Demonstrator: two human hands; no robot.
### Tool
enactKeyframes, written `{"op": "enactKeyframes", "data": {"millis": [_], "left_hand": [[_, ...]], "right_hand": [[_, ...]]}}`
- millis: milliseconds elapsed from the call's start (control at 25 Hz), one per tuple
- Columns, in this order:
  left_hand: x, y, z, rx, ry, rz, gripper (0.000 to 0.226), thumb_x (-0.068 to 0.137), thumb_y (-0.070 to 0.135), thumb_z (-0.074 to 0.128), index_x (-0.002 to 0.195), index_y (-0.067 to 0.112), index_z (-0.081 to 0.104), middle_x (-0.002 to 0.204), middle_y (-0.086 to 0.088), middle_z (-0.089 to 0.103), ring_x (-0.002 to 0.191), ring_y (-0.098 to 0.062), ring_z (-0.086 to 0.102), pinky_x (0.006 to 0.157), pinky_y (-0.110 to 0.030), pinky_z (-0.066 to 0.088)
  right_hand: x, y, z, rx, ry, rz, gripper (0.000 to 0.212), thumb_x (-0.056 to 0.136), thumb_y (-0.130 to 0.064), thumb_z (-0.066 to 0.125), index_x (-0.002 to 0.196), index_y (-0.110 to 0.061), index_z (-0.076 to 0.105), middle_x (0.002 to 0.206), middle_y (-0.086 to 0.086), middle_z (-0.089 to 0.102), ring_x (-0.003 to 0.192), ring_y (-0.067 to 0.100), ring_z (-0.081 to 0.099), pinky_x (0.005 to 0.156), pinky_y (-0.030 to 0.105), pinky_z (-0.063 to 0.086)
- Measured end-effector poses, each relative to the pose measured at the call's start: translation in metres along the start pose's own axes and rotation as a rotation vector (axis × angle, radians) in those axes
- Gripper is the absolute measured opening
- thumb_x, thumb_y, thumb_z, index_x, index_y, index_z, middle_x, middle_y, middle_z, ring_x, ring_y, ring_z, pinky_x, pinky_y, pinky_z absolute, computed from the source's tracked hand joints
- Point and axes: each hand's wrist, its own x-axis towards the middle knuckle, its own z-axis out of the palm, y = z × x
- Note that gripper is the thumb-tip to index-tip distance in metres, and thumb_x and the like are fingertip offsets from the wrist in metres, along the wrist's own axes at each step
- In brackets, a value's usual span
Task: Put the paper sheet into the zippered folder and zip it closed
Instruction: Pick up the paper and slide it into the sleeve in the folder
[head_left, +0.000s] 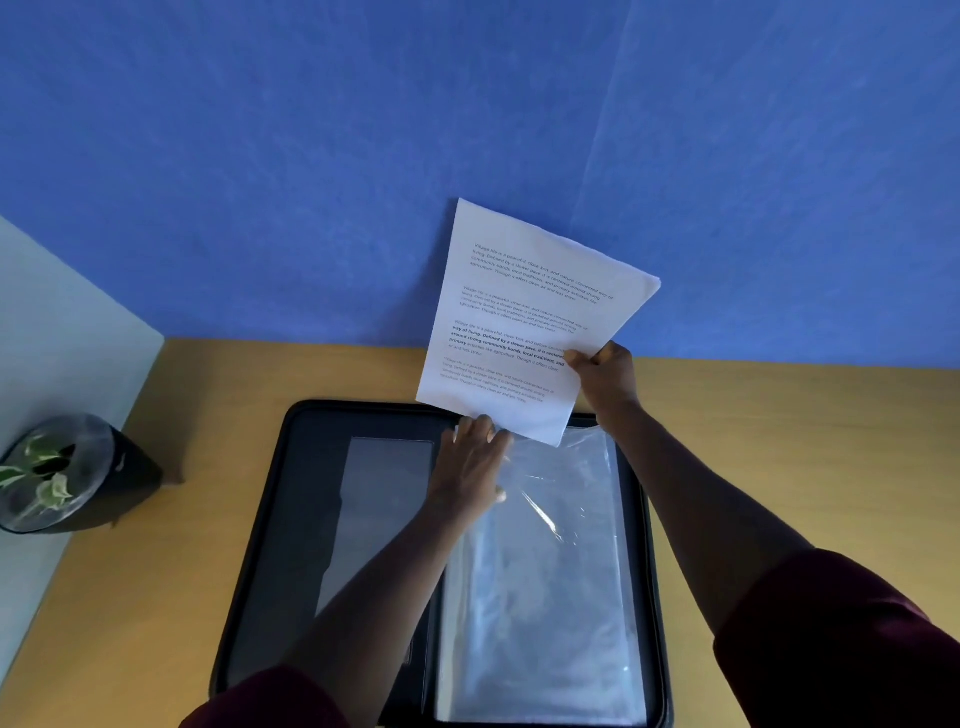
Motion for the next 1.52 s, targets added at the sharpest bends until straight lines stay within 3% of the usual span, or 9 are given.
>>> {"op": "enactKeyframes", "data": {"millis": [200,320,400,560,840,1120,1360,1520], "left_hand": [[0.002,-0.004,-0.003,-0.045,-0.004,0.013,0.057,0.063,0.038,0.083,0.111,0.024,0.055,0.116,-0.001,0.049,0.111,-0.023,0.044,0.087,-0.037,0.042],[0.006,-0.012,-0.009,-0.086,0.012,-0.01,0.031,0.079,0.038,0.074,0.102,0.024,0.06,0.109,-0.001,0.052,0.109,-0.023,0.045,0.084,-0.038,0.044],[0.01,-0.023,-0.013,-0.069,0.045,-0.017,0.01,0.087,0.024,0.065,0.097,0.025,0.062,0.105,-0.001,0.052,0.108,-0.024,0.046,0.08,-0.036,0.041],[0.019,-0.041,-0.023,-0.026,0.05,-0.017,0.027,0.083,0.0,0.054,0.088,0.025,0.063,0.096,0.001,0.051,0.1,-0.023,0.046,0.071,-0.031,0.029],[0.025,-0.042,-0.03,0.058,0.115,-0.019,0.027,0.082,-0.001,0.05,0.083,0.024,0.06,0.092,0.002,0.057,0.086,-0.025,0.055,0.071,-0.033,0.034],[0.027,-0.055,-0.023,-0.023,0.043,-0.03,0.016,0.083,0.006,0.06,0.081,0.021,0.064,0.091,0.006,0.064,0.079,-0.021,0.063,0.071,-0.031,0.032],[0.025,-0.062,-0.026,0.066,0.108,-0.018,0.033,0.073,-0.007,0.05,0.072,0.026,0.05,0.085,0.006,0.061,0.07,-0.021,0.056,0.069,-0.031,0.034],[0.026,-0.064,-0.021,0.055,0.068,0.007,0.026,0.076,-0.004,0.055,0.075,0.022,0.058,0.086,0.005,0.061,0.072,-0.022,0.058,0.069,-0.031,0.03]], "right_hand": [[0.001,0.001,-0.017,-0.018,-0.018,-0.012,0.02,0.087,-0.004,0.068,0.09,-0.023,0.066,0.095,-0.005,0.071,0.085,0.011,0.066,0.077,0.025,0.051],[0.004,0.001,-0.023,-0.055,-0.038,-0.006,0.017,0.089,-0.006,0.067,0.098,-0.019,0.066,0.1,0.0,0.072,0.085,0.01,0.066,0.073,0.022,0.05],[0.005,0.001,-0.026,-0.085,-0.049,-0.005,0.016,0.09,-0.006,0.066,0.101,-0.018,0.066,0.1,0.0,0.071,0.085,0.011,0.065,0.074,0.023,0.049],[0.009,-0.003,-0.032,-0.116,-0.065,-0.004,0.016,0.09,-0.007,0.066,0.101,-0.019,0.066,0.096,-0.003,0.07,0.083,0.007,0.065,0.07,0.019,0.048],[0.017,-0.004,-0.035,-0.197,-0.044,-0.004,0.02,0.09,-0.01,0.066,0.11,-0.012,0.066,0.103,0.003,0.07,0.095,0.022,0.065,0.085,0.033,0.051],[0.02,-0.004,-0.035,-0.274,-0.068,-0.011,0.023,0.091,-0.011,0.065,0.114,-0.009,0.066,0.103,0.002,0.068,0.095,0.023,0.064,0.082,0.031,0.048],[0.026,-0.007,-0.034,-0.31,-0.081,-0.013,0.026,0.09,-0.012,0.066,0.116,-0.008,0.065,0.105,0.003,0.068,0.098,0.024,0.063,0.086,0.034,0.049],[0.033,-0.01,-0.034,-0.354,-0.117,0.001,0.029,0.091,-0.013,0.066,0.119,-0.008,0.064,0.106,0.004,0.067,0.097,0.024,0.061,0.082,0.031,0.045]]}}
